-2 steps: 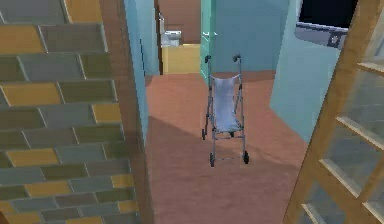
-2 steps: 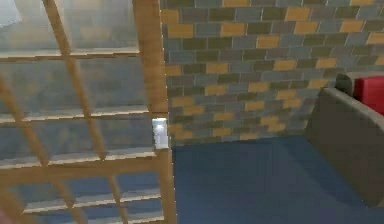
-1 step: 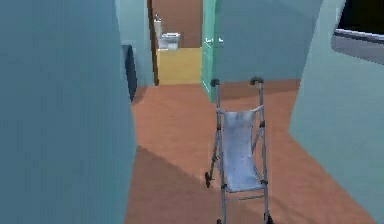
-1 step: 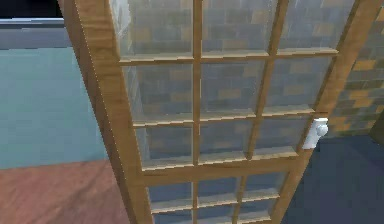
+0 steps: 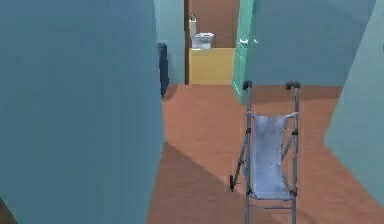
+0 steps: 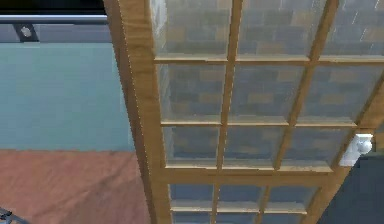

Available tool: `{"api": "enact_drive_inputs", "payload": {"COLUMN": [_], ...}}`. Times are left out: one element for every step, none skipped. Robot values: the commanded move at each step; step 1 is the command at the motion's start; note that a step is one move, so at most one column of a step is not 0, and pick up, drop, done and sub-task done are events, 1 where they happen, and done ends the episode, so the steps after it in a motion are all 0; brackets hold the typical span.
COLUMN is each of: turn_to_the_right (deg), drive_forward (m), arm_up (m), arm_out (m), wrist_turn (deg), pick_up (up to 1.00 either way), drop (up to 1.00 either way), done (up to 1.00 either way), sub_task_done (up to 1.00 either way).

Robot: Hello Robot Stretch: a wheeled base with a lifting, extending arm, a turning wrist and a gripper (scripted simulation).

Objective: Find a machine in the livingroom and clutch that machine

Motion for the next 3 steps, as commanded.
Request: {"api": "enact_drive_inputs", "payload": {"turn_to_the_right": [0.0,-6.0,0.0], "drive_forward": [1.00,0.00,0.40], "arm_up": [0.00,0.00,0.00], "arm_out": [0.00,0.00,0.00], "wrist_turn": [0.0,0.0,0.0], "pick_up": [0.00,0.00,0.00], "drop": [0.00,0.00,0.00], "done": [0.00,0.00,0.00], "sub_task_done": [0.00,0.00,0.00]}}
